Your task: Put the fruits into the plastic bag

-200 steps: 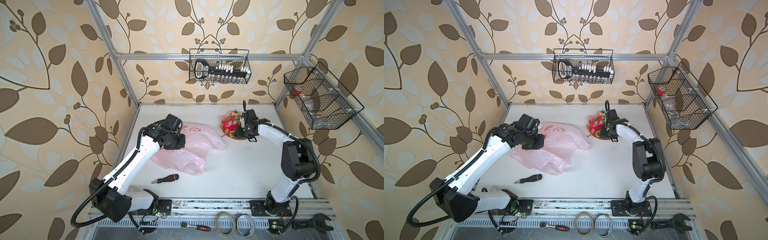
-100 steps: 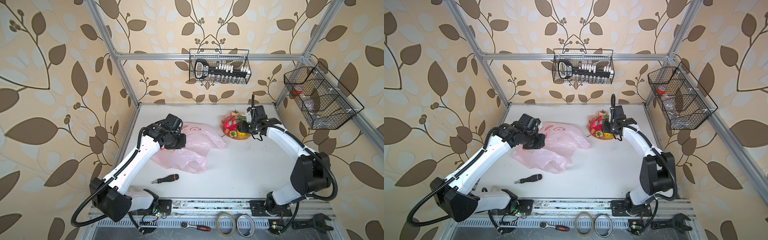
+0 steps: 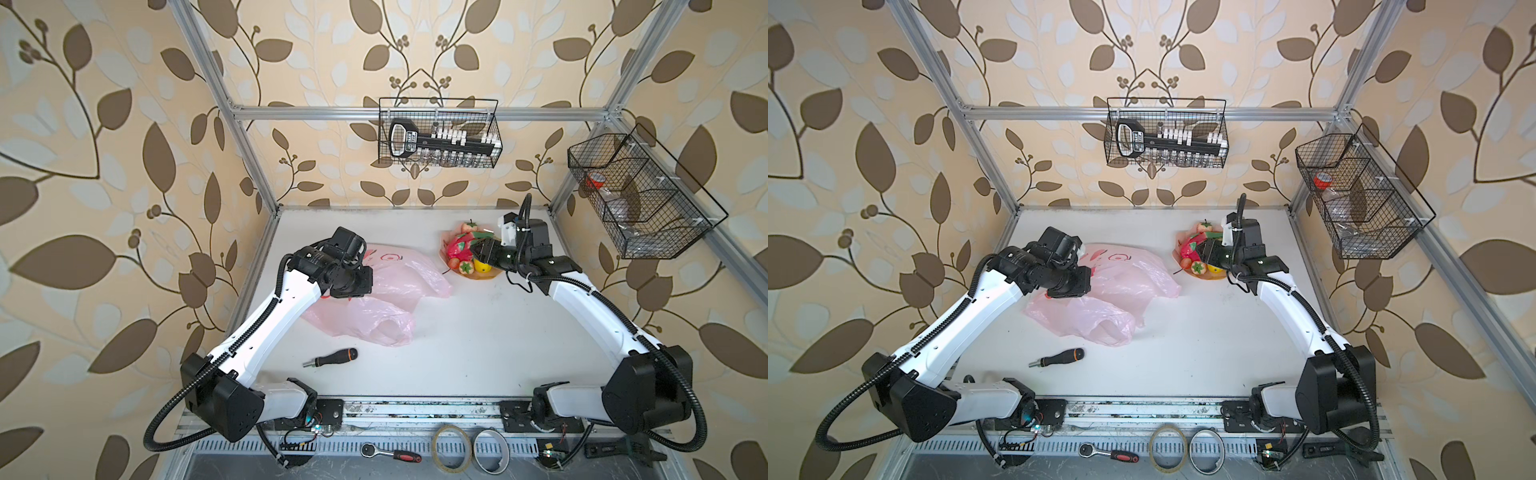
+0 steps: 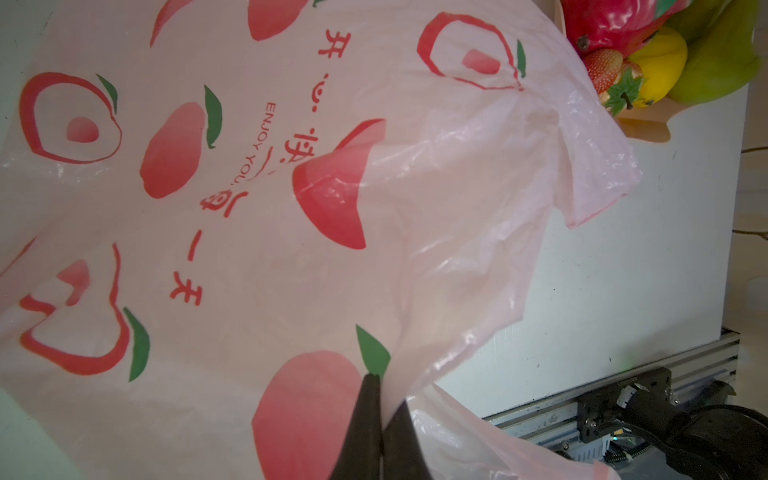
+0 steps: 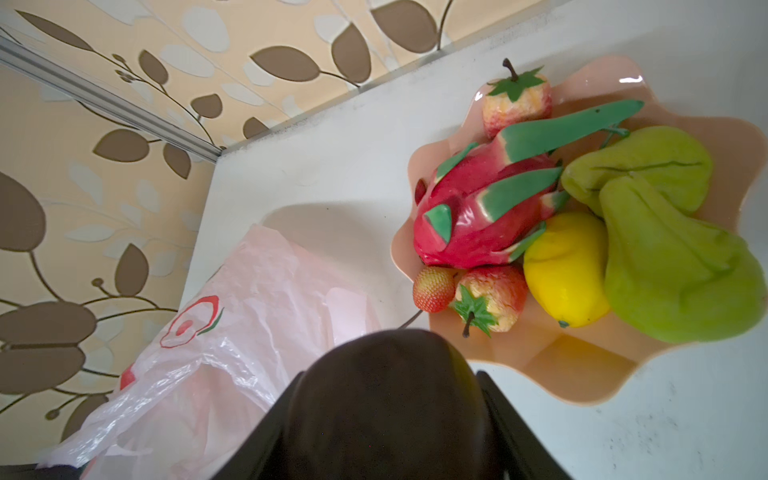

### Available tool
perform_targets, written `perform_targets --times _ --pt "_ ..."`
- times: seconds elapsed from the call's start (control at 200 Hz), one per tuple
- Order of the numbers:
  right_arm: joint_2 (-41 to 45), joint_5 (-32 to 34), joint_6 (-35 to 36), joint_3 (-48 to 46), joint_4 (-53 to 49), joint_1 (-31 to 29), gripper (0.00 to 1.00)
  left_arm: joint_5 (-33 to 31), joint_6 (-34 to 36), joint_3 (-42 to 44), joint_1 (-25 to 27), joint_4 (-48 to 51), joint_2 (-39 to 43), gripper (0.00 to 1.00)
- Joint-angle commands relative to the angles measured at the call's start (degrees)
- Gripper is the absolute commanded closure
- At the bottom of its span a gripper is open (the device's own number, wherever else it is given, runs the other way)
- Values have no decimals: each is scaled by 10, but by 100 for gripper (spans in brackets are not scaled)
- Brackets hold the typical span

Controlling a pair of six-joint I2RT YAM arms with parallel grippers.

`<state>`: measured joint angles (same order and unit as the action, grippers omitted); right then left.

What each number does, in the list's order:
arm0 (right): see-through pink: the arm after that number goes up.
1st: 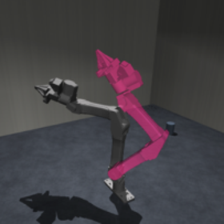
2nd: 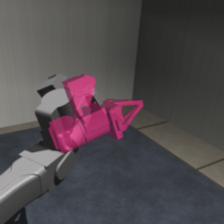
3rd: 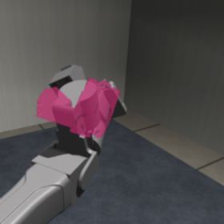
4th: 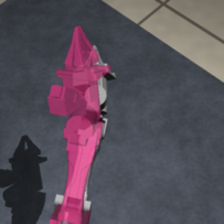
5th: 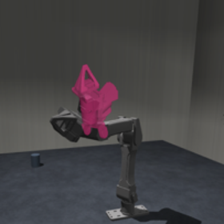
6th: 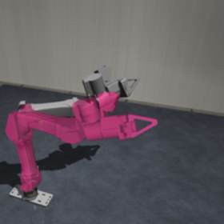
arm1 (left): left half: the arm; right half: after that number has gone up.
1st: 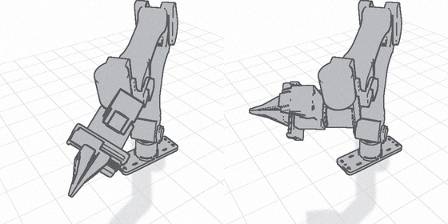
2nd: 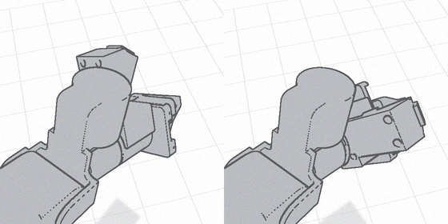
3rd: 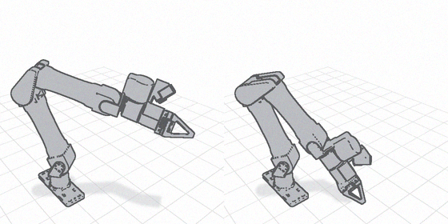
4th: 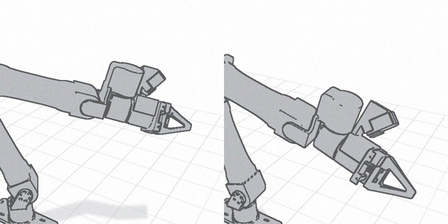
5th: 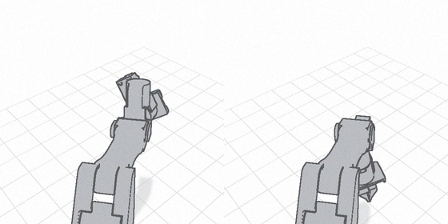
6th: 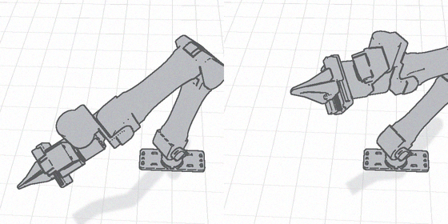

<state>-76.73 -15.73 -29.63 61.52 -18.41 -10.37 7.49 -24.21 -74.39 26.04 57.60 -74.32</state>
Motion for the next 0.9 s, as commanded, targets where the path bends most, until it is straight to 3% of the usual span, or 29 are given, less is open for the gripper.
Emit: perform_targets --times 0.0,0.235,0.625,0.74,0.895 --pt "25 -66 -24 -27 45 0 55 8 -5 -14 -2 -6 5 100" --pt "109 -114 -90 -152 105 -16 56 16 -5 -21 -2 -3 5 100" --pt "284 -133 -209 -355 160 -72 57 30 -15 -14 -2 -10 5 100" --pt "277 -181 -222 -365 182 -66 56 39 -21 -10 -2 -14 5 100" --pt "236 -229 -295 -399 280 -92 57 52 -26 -4 -2 -19 7 100"
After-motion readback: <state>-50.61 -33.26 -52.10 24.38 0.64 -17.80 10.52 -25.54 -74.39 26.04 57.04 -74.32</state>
